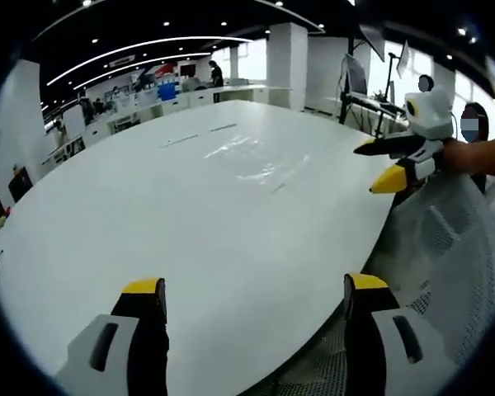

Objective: Open the resealable bag by pulling the two sides of the seal apart until the entire bag opening is separated and visibly accessible.

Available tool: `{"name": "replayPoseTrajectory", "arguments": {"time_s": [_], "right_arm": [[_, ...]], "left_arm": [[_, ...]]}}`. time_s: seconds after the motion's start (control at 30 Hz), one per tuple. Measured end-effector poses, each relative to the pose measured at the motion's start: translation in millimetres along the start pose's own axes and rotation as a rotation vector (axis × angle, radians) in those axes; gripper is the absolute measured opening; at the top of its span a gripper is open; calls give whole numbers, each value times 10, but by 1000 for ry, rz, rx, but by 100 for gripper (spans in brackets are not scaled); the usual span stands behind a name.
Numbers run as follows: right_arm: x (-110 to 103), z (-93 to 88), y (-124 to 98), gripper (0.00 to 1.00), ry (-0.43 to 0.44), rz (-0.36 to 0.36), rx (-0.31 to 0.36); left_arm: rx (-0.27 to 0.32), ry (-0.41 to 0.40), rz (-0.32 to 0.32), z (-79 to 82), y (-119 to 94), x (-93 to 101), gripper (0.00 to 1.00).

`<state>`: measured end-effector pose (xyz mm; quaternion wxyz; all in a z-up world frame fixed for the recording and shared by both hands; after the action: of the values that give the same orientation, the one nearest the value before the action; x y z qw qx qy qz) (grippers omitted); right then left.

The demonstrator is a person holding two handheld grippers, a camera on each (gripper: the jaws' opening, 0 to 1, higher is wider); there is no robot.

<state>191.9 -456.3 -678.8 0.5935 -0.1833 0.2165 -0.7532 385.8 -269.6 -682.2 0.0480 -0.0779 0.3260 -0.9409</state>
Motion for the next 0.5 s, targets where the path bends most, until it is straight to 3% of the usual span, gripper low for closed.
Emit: {"name": "replayPoseTrajectory", "arguments": {"time_s": [0.5], "right_arm": [[-13, -30, 10, 93, 1, 9, -23]], "left_arm": [[-3, 6, -5, -1, -1, 13, 86]]}}
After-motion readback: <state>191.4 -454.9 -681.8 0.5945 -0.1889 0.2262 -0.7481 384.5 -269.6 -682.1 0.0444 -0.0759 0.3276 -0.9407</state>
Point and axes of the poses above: the point that each gripper's makers call its tool centre point, and the gripper's own axes: y roughly forward along the fingers, x roughly to its right, z roughly out of its top, the point moved 6 cm from there along -y, roughly backward along the fingers, and after that the axes turned 7 degrees about -y, right-handed, at the moved point
